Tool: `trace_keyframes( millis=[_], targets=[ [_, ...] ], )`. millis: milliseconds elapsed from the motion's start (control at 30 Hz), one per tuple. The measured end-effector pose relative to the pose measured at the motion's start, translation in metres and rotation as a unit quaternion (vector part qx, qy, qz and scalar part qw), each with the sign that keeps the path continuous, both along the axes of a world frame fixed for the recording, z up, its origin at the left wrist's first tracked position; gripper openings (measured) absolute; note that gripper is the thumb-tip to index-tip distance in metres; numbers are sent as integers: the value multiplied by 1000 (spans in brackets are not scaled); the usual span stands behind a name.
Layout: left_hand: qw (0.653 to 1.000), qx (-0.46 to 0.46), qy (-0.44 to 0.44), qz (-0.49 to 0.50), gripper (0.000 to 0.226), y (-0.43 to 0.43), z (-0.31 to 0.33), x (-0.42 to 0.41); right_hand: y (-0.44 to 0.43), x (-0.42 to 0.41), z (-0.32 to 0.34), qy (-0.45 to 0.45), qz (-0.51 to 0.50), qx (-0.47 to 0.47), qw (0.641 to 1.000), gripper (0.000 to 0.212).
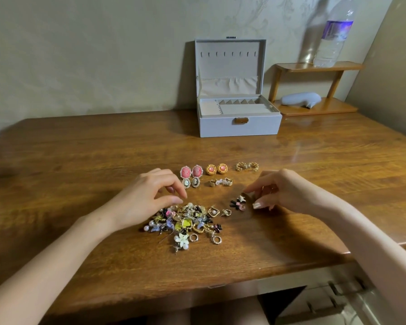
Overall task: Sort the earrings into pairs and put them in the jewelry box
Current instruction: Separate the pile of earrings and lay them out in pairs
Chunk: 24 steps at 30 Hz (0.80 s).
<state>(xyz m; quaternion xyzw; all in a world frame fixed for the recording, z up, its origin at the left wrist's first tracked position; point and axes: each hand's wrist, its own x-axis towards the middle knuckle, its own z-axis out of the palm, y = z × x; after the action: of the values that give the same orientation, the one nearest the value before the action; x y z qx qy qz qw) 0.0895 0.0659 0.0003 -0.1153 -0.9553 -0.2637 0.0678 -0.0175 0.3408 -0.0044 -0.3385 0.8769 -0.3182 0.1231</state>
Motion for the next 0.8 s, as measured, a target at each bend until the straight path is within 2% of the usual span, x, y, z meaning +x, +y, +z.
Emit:
trace_keyframes(
  millis=[333, 667, 800],
  targets=[
    [995, -8, -93, -42, 16, -6, -6, 5, -22, 4, -7, 51, 55, -9, 997, 32],
    [992, 2, -114, -54, 18, -13, -6, 14, -40, 18, -9, 64, 94, -27, 993, 29],
    [989, -1, -138, -49, 26, -16, -4, 18, -40, 18, -10, 56, 99, -27, 993, 29]
  ],
)
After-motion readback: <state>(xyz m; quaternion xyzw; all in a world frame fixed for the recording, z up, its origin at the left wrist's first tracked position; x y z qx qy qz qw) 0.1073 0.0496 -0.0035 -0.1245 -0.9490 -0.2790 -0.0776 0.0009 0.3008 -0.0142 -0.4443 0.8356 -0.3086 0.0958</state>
